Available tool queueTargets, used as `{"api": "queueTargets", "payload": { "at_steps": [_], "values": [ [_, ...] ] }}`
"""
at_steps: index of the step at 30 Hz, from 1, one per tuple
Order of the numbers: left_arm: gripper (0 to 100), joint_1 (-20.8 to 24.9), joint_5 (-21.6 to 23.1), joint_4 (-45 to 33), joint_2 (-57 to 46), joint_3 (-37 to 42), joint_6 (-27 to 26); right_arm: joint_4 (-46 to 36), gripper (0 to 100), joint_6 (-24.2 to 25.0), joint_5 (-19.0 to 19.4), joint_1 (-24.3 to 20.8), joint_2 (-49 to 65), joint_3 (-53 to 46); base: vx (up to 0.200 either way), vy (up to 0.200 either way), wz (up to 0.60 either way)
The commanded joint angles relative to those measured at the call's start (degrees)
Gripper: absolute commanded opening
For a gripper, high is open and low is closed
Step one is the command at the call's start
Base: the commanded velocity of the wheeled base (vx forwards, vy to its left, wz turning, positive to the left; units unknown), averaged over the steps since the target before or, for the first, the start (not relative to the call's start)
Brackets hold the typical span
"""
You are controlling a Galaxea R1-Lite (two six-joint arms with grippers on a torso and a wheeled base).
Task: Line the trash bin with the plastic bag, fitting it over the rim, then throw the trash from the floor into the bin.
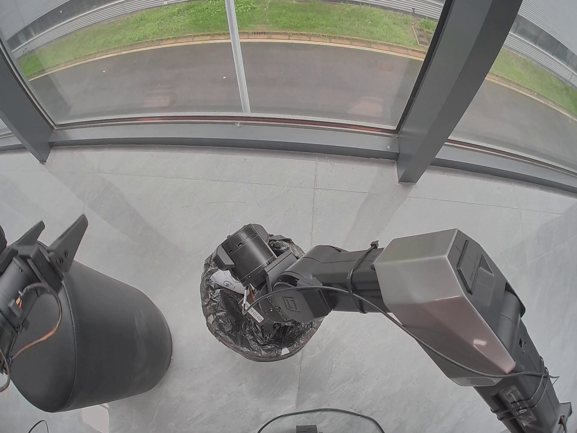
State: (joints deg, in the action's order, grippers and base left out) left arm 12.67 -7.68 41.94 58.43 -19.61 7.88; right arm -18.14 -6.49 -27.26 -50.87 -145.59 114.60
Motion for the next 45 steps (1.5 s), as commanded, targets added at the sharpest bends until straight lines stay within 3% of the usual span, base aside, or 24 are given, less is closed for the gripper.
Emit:
{"api": "queueTargets", "payload": {
  "at_steps": [1, 4, 5, 19, 35, 45],
  "values": [
    [100, 0.0, -0.3, -3.1, -7.4, 4.8, 0.4, 0.5, 0, -0.1, -0.1, 0.2, -1.9, 0.0, 0.0, 0.0, 0.0],
    [100, -0.1, -1.3, -5.4, -8.2, 5.6, 0.5, 0.5, 0, -0.1, -0.1, 0.2, -2.5, 0.0, 0.0, 0.0, 0.0],
    [100, 0.0, -1.5, -6.3, -8.5, 5.8, 0.8, 0.6, 100, -0.1, -0.2, 0.3, -2.9, 0.0, 0.0, 0.0, 0.0],
    [100, 0.0, -1.8, -11.9, -14.2, 11.0, 9.5, 1.4, 100, 0.1, 0.4, 1.2, -2.6, 0.0, 0.0, 0.0, 0.0],
    [100, -1.0, -2.0, -11.7, -14.0, 11.4, 9.8, 2.1, 100, 2.2, 0.7, -1.9, -3.1, 0.0, 0.0, 0.0, 0.0],
    [100, -1.1, -1.9, -11.3, -14.8, 12.8, 9.4, 7.9, 100, 3.7, 4.1, 2.9, -10.9, 0.0, 0.0, 0.0, 0.0]
  ]
}}
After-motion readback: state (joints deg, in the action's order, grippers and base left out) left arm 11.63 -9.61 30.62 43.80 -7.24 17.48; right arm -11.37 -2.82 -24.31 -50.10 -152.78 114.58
